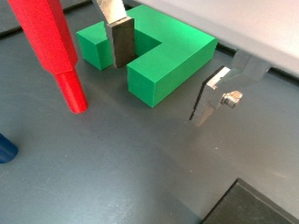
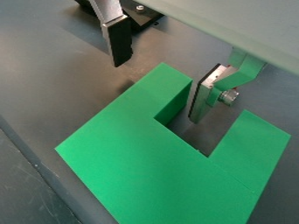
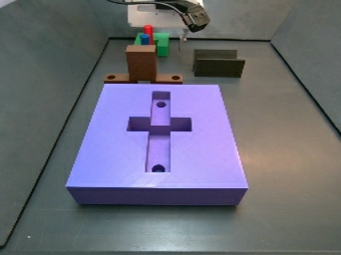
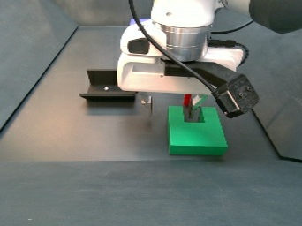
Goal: Pick up the green object. Move up. Place the green object on the fixture. Regrasp the green object. Move to above the board. Insert the green object.
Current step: Pick up the green object.
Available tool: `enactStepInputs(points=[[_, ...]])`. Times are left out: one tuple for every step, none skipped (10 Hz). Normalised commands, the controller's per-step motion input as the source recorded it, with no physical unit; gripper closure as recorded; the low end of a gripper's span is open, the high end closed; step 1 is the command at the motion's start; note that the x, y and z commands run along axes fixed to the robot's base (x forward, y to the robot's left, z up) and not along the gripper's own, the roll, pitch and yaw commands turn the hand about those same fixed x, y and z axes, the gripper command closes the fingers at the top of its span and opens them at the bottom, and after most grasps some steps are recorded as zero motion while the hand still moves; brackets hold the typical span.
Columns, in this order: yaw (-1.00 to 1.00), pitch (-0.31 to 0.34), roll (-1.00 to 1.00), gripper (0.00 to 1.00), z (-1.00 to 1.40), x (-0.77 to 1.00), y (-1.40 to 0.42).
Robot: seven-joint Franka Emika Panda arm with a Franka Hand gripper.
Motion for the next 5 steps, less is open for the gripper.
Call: enactStepInputs(points=[[0.00,-0.011,0.00,0.00,-0.13,0.00,0.00],[0.00,0.000,0.00,0.00,-0.11,0.00,0.00],[0.00,0.000,0.00,0.00,0.00,0.00,0.00],[0.00,0.000,0.00,1.00,0.00,0.00,0.00],[0.00,0.000,0.00,1.00,0.00,0.00,0.00]])
